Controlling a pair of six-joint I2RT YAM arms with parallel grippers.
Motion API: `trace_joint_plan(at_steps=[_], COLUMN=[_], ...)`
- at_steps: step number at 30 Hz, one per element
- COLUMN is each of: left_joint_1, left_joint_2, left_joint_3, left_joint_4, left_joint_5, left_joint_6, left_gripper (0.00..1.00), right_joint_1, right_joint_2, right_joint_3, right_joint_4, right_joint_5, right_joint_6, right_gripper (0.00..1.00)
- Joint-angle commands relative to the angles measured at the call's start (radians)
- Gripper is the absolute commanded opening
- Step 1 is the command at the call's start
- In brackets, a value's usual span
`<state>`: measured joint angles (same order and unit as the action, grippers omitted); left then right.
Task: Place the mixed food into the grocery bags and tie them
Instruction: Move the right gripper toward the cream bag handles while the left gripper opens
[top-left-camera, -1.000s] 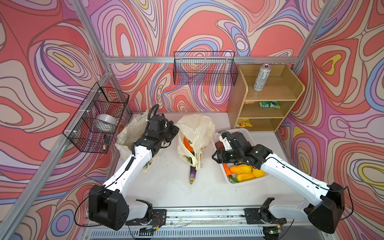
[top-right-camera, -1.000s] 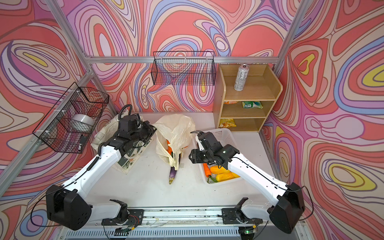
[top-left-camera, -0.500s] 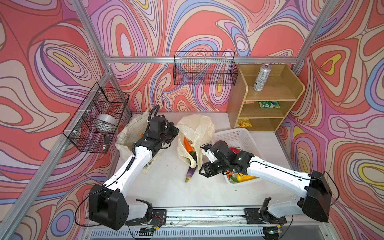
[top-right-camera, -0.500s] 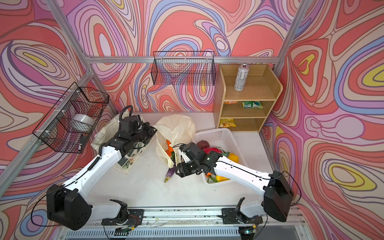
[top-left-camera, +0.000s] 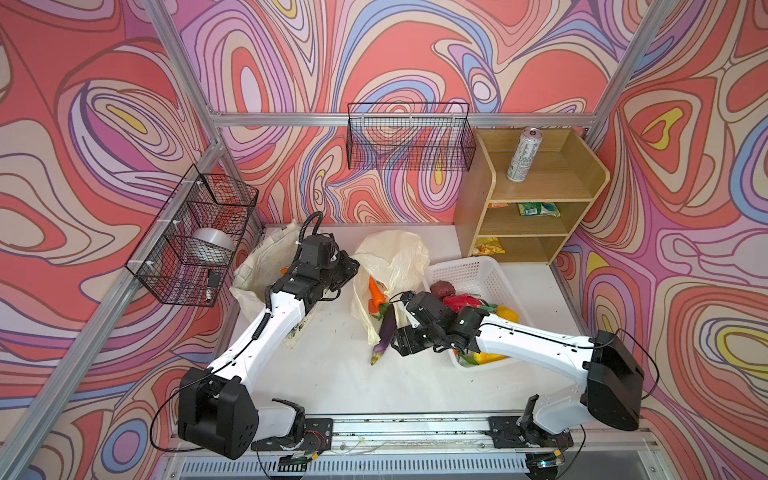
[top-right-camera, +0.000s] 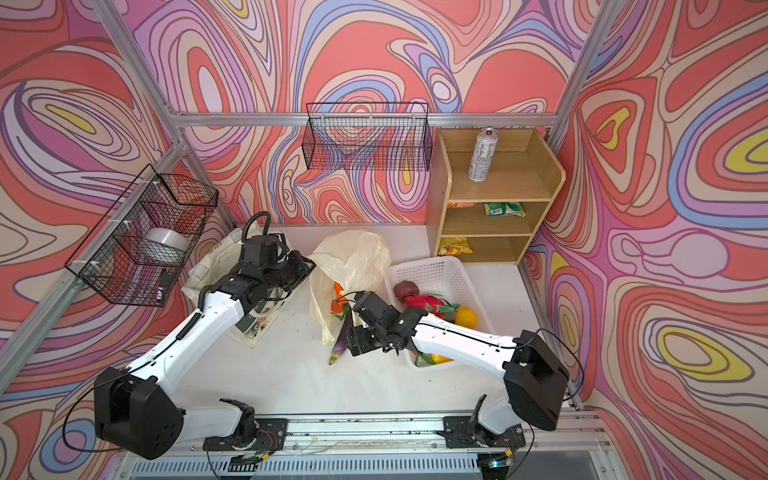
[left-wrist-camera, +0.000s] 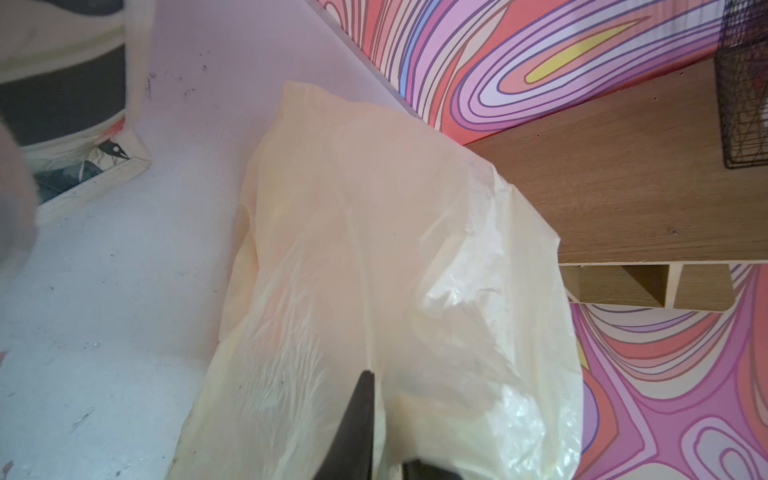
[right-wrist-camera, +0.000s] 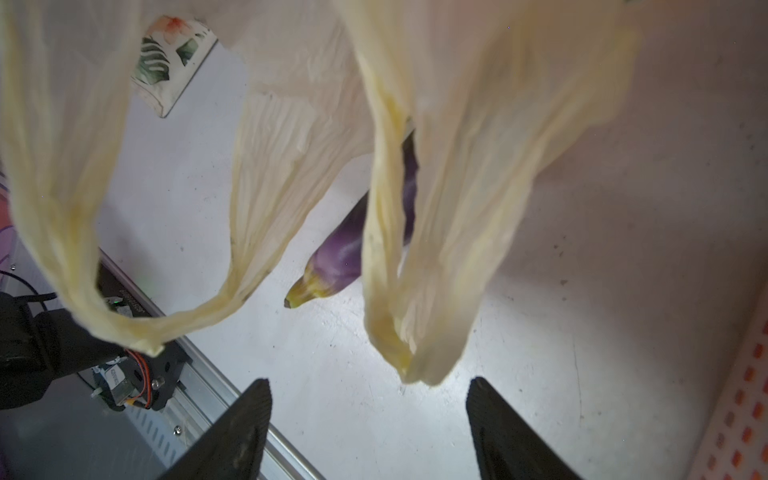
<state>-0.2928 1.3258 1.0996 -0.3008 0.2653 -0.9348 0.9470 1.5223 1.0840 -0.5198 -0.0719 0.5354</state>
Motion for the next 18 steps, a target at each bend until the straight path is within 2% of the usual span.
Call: trace_joint_plan(at_steps=[1,4,6,7,11,14,18], left_joint_1=[0.008,0.021,0.032,0.036,0.040,0.040,0.040], left_joint_2=[-0.020,-0.031,-0.043,-0.053,-0.120,-0.196,-0.327], left_joint_3=[0.003,0.039,0.084,0.099,0.114,0.057,-0.064], left_joint_4=[-0.066,-0.119,-0.187,-0.211,-0.296,-0.334,-0.355], left_joint_5=[0.010,0.013,-0.006,-0.015,-0.046,-0.052,-0.066], left_joint_6=[0.068,0.133,0.197,0.222,0.296,0.298,0.262], left_gripper=[0.35,0.55,0.67,0.71,0.85,0.95,1.00], right_joint_1=[-0.019,-0.035,-0.044,-0.045,-0.048,-0.050,-0.051], right_joint_2=[0.056,0.068,0.065,0.064,0.049,0.043,0.039], right_joint_3=[0.043,0.047,0.050,0.050,0.046,0.041,0.035], right_joint_4=[0.022,0.040,0.038,0.036,0.030,0.030,0.042], right_joint_5=[0.039,0.031,0.016,0.015,0.009,0.010,0.009], right_joint_6=[-0.039,-0.040,-0.040,-0.043,-0.039,-0.034,-0.028], right_gripper=[0.61,0.24,0.06,0.02,0.00,0.00,0.00])
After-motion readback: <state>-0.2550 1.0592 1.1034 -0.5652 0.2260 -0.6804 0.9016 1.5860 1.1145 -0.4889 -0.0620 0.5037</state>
